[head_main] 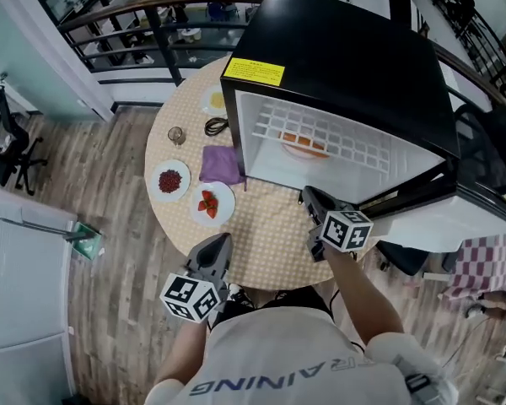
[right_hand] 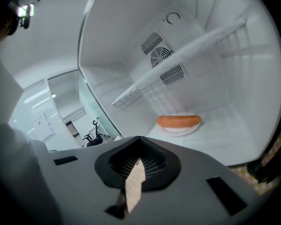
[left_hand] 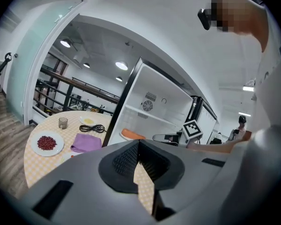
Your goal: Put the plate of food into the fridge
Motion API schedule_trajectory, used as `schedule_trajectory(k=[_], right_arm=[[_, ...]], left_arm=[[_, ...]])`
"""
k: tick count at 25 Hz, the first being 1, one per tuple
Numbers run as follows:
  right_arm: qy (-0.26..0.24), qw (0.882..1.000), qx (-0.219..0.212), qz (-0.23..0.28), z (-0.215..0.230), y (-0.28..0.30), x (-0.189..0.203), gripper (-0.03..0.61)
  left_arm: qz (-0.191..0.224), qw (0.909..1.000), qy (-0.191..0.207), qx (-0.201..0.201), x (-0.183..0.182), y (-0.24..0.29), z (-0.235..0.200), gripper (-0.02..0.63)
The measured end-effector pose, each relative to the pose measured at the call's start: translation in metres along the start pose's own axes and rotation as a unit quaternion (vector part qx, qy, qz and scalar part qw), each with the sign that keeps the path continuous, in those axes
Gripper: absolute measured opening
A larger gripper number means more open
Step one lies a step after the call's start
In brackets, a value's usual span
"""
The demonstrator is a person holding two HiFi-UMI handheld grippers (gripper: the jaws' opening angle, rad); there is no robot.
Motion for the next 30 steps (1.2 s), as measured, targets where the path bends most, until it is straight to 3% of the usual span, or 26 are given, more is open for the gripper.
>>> schedule_trajectory(k=[4,8,14,30], right_arm=[[-0.082,0.997,-0.002,0.003,-0.037,-0.029,-0.008,0.02],[-0.11,0.994,-0.005,0.029,-0.073,-0.058,-0.015,0.02],[-0.116,0.991,-0.01,0.061,-0.103,-0.095,-0.015,0.02],[-0.121,0.989,-0.01,0.083,-0.123,-0.119,-0.02,0.02]], left_arm=[[0.018,0.9993,0.015,0.028,-0.018,-0.001,0.015,0.009],[0.044,0.9967,0.04,0.056,-0.04,-0.004,0.034,0.009],[0.065,0.9915,0.076,0.083,-0.056,-0.012,0.057,0.009],[0.08,0.9859,0.099,0.108,-0.063,-0.019,0.074,0.009]])
Point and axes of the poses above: the fingertips, and each gripper's own axes: y forward along the fingers, z to its right, x out of its underside, the point moved 2 cm from there along -y, backward along the fingers, and after that the axes turned 15 degrees about -x, right-handed, at the moved point
